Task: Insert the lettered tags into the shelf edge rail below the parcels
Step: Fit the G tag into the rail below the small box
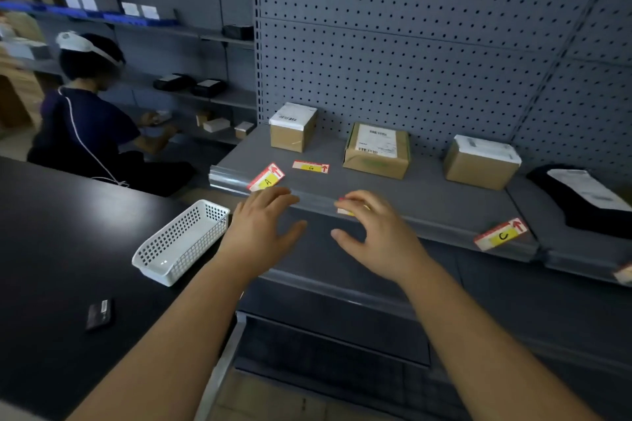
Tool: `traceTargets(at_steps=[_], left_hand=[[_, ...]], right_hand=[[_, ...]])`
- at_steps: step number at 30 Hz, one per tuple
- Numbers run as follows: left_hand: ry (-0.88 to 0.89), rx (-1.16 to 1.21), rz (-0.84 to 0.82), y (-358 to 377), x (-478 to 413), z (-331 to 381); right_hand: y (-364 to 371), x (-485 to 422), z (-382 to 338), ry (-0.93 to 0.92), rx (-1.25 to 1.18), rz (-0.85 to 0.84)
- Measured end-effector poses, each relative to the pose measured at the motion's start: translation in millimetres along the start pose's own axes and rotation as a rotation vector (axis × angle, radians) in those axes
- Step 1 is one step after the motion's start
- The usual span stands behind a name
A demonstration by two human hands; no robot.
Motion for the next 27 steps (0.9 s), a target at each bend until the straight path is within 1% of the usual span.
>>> traceTargets(at_steps=[5, 9, 12, 20, 27], left_hand=[[0.069, -0.029, 0.003, 2, -43, -17], [0.079, -0.056, -0.019, -1, -84, -30], [0.079, -0.067, -0.019, -2, -113, -36], [0.069, -0.044, -0.072, 13, -153, -68], [0.095, 0.010, -0.125, 25, -186, -92]], right_hand=[[0, -38, 19, 0.024, -0.048, 0.037], [-5, -74, 35, 0.041, -0.131, 0.056], [-9, -102, 47, 0.037, -0.132, 0.050], [4, -150, 64, 0.087, -0.087, -0.034], [20, -178, 79, 0.200, -0.062, -0.105]])
Point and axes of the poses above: each hand's wrist, its own x-axis away from the middle knuckle, its own y-axis out of the palm, z = x × y, the point moved 9 cm from there along -x, towards the middle knuckle, and after that the axes turned 12 degrees about -z, right-handed, at the moved point
